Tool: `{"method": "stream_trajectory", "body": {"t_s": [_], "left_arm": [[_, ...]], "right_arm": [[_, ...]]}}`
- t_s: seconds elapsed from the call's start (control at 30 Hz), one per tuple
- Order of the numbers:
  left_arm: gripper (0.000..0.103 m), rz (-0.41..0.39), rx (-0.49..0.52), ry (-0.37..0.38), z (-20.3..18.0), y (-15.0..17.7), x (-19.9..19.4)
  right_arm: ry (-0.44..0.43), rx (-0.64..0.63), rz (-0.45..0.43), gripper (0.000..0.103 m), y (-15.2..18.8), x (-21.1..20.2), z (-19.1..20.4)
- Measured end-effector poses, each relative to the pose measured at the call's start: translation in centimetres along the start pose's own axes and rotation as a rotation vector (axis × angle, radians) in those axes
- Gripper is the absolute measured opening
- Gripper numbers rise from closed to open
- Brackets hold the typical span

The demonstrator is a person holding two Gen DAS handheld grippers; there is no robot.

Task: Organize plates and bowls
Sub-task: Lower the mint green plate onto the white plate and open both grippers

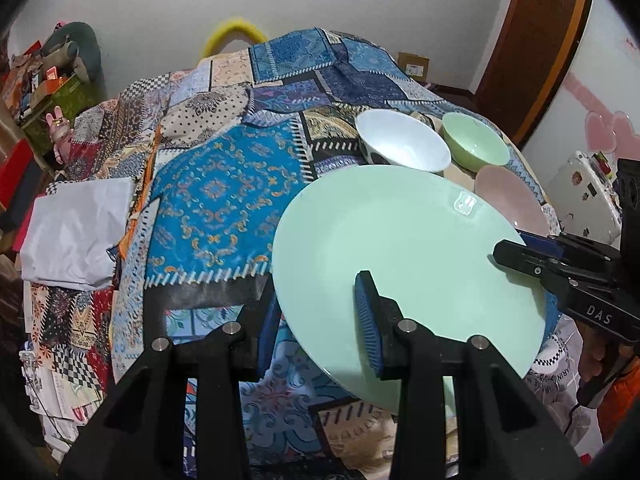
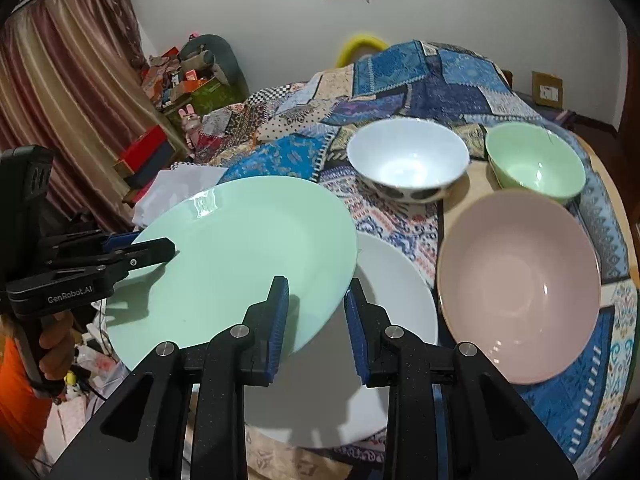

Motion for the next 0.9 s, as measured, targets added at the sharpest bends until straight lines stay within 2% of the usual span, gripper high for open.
{"method": "stream_trajectory", "body": {"t_s": [0.57,0.9], "left_arm": [[0.037,0.094,-0.013,0.048,-1.5,2.7,4.4],[0.037,0.133,-0.014,0.057,-1.9,3.4,6.5]], "right_arm": [[0.024,0.056,0.065,0.026,3.5,1.0,-2.2],[0.028,0.077,0.095,0.026,4.2,1.6,-3.3]]}}
Point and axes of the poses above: each gripper's, at about its wrist camera, not at the fingertips, and x roughly the way its jaws point, z to its left, y to its underside, the point moved 6 cm from there along x, roughly the way its jaws point, and after that the axes turned 8 degrees about y, right-handed, at the moved point
